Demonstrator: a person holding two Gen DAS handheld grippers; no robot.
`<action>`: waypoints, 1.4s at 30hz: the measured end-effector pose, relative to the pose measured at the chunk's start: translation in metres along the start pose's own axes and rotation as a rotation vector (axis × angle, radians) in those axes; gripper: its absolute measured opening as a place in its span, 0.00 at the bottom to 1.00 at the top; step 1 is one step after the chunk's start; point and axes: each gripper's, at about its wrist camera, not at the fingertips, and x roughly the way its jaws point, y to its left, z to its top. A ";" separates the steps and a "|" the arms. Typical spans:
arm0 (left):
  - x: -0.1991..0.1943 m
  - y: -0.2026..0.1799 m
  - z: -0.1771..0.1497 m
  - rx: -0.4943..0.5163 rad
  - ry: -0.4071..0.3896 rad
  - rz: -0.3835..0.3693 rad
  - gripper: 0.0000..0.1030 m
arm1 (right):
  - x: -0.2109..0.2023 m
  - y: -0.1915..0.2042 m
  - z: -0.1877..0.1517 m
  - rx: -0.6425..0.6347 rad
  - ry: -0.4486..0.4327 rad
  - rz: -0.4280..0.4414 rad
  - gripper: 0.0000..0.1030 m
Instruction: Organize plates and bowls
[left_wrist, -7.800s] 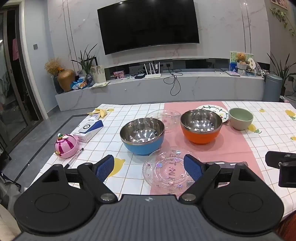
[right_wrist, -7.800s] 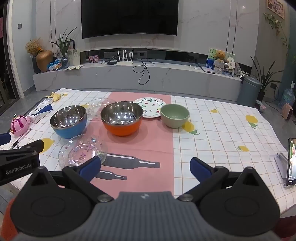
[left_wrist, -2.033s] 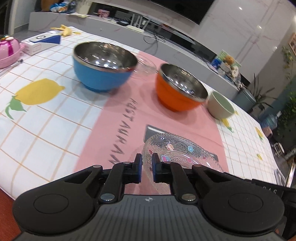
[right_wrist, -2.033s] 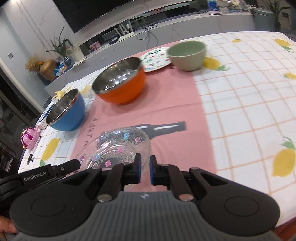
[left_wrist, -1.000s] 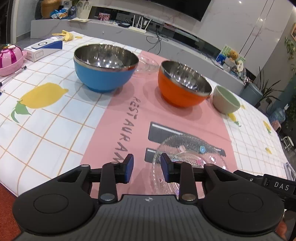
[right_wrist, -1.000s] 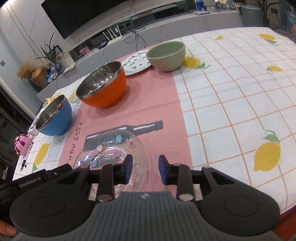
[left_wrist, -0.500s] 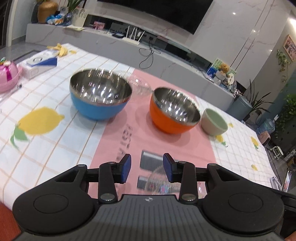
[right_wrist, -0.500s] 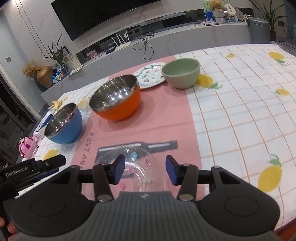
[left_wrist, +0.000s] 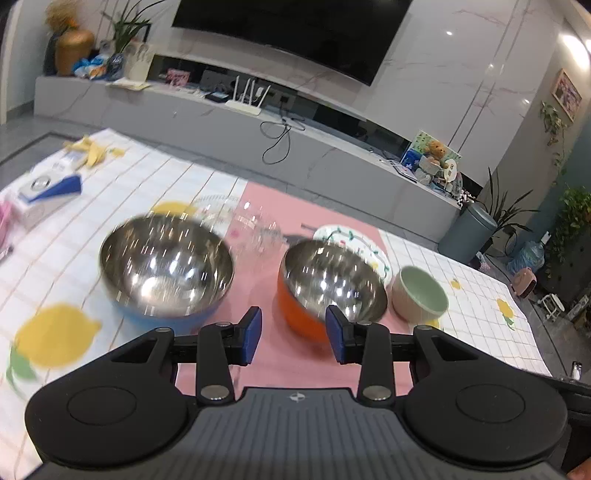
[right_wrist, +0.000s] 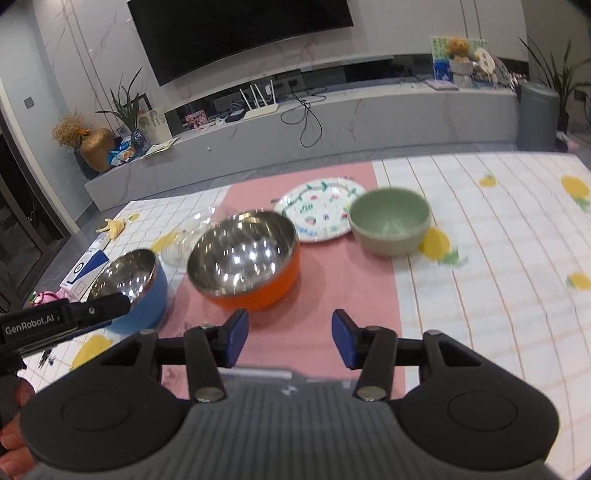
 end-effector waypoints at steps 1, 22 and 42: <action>0.004 -0.001 0.007 0.009 -0.001 -0.004 0.41 | 0.003 0.001 0.007 -0.008 -0.002 0.000 0.49; 0.129 0.049 0.132 0.130 0.282 0.086 0.41 | 0.168 0.067 0.152 -0.170 0.214 0.160 0.48; 0.218 0.140 0.135 -0.056 0.522 0.124 0.29 | 0.302 0.065 0.143 -0.036 0.523 0.139 0.27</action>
